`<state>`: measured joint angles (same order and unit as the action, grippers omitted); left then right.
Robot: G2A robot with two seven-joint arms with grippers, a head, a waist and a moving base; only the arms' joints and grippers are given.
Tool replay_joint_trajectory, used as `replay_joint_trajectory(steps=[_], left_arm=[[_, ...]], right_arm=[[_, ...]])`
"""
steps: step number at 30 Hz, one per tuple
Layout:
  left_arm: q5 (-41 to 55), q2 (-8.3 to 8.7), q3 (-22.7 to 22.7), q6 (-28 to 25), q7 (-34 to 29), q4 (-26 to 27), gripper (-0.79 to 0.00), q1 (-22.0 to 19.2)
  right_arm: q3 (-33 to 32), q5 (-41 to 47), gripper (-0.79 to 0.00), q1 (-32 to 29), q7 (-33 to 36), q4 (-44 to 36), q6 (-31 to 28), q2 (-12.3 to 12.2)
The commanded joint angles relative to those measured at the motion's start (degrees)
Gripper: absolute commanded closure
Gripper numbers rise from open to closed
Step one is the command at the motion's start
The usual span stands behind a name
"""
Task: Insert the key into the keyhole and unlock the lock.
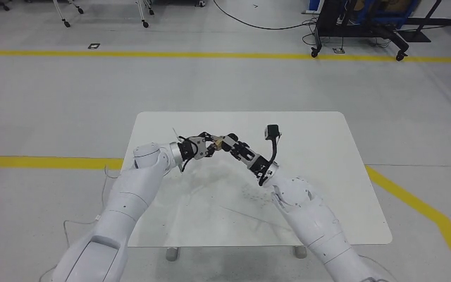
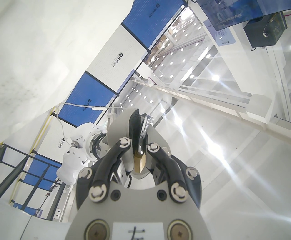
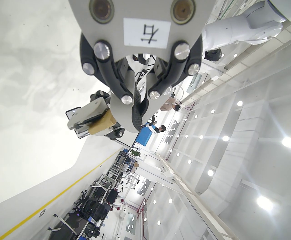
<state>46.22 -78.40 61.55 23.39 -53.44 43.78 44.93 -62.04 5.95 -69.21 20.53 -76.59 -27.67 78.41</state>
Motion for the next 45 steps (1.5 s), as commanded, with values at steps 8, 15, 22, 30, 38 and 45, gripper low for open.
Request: replay_joint_trajectory(steps=[8,15,22,30,38,45], left_arm=[[-7.1,0.83,1.6,-14.3,9.3,5.2,0.0,2.2],[-12.5,1.49,2.7,-23.5,12.3,10.7,0.0,4.8],[-15.8,1.74,2.9,-29.5,13.2,15.4,0.0,7.4],[-17.2,1.89,2.9,-29.9,11.8,16.7,0.0,8.1],[-18.1,2.0,3.1,-30.2,11.1,17.0,0.0,8.2],[-19.2,2.01,2.9,-30.4,10.7,17.0,0.0,8.1]], right_arm=[[-2.2,10.6,-0.206,-2.7,11.7,-0.7,5.6,-1.0],[-1.8,20.5,-0.302,-3.1,15.7,0.4,9.0,-0.7],[-1.4,26.1,-0.317,-1.7,17.4,3.2,9.3,-0.2],[-0.1,29.3,-0.329,0.7,15.4,6.2,8.3,0.7],[1.1,31.1,-0.286,2.7,14.7,9.6,7.4,1.6],[1.4,32.2,-0.212,3.8,14.8,11.6,6.7,2.1]])
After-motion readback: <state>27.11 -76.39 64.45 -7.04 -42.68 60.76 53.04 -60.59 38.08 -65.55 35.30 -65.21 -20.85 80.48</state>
